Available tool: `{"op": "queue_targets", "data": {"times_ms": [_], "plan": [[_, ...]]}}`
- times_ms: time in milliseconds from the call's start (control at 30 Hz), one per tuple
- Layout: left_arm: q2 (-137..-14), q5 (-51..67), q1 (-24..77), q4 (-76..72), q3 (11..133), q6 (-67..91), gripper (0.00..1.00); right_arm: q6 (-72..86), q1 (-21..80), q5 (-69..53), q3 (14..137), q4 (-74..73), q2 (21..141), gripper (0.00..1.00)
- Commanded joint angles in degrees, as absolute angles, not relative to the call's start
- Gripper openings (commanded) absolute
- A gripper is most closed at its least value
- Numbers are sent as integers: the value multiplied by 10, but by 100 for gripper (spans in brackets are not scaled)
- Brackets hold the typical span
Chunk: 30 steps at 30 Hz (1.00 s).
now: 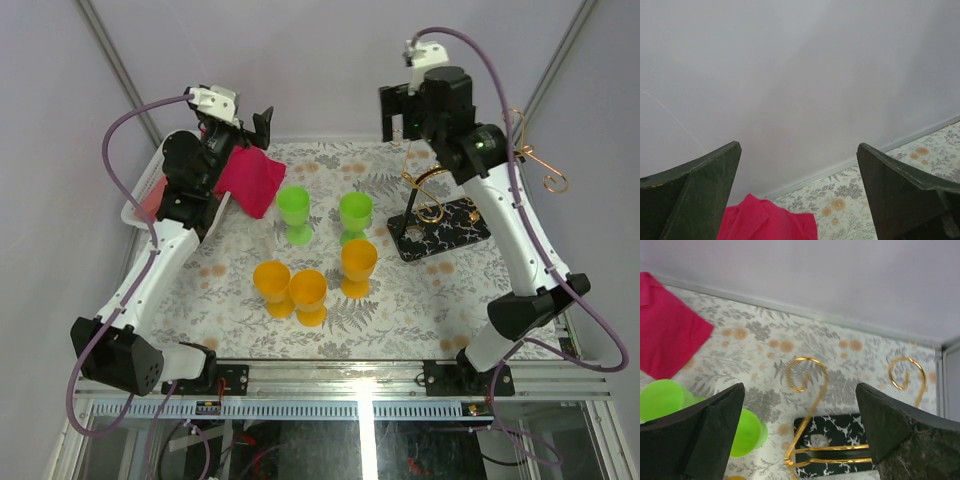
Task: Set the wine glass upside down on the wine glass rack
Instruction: Place the wine glass at the center of the board, then adjust the wine rack at the center of the board.
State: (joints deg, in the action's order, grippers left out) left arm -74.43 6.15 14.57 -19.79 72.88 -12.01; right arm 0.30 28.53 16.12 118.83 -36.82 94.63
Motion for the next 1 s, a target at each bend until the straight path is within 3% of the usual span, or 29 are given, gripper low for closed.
{"op": "queue_targets", "data": {"times_ms": [0, 300, 533, 967], "plan": [[-736, 32, 143, -240, 711, -124, 100, 115, 156, 79, 1163, -367, 918, 99], [-772, 48, 143, -220, 723, -136, 100, 136, 36, 109, 1386, -543, 1059, 99], [-778, 46, 142, -228, 712, -143, 100, 177, -62, 98, 1280, -497, 1012, 99], [-786, 45, 140, -219, 717, -156, 100, 161, -81, 81, 1258, -481, 1019, 99]]}}
